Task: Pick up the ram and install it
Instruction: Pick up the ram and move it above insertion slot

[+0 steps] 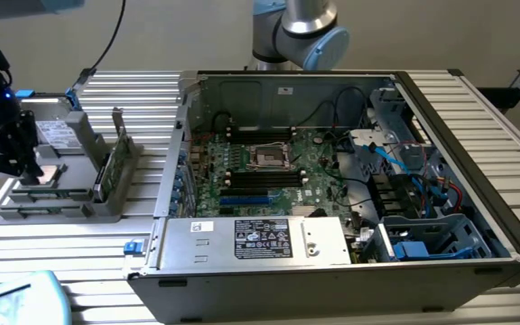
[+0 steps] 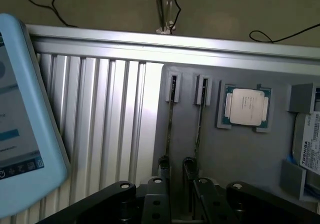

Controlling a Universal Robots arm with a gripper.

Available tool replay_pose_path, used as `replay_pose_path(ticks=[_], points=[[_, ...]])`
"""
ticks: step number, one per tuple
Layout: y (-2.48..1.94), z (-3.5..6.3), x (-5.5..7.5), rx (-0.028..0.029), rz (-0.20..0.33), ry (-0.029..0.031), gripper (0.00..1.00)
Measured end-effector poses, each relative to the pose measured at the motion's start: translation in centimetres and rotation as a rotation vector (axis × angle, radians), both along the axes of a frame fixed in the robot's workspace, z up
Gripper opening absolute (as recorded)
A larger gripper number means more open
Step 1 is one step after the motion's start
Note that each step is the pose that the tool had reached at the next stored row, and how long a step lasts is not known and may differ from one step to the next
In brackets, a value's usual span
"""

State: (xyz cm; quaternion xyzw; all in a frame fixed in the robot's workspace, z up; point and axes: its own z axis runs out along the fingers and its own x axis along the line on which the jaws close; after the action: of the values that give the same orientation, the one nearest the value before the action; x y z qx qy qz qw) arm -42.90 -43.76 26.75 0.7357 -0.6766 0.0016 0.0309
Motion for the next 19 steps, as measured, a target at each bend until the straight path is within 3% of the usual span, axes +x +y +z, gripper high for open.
replay_pose_path(ticks=[7, 8, 19], points=[[0.00, -1.28, -0.3, 0.0000, 0.002, 0.0000, 0.27], [0.00, -1.47, -0.3, 0.0000, 0.003, -0.0001, 0.33], [0.00, -3.47, -0.8, 0.0001, 0.006, -0.0001, 0.33]])
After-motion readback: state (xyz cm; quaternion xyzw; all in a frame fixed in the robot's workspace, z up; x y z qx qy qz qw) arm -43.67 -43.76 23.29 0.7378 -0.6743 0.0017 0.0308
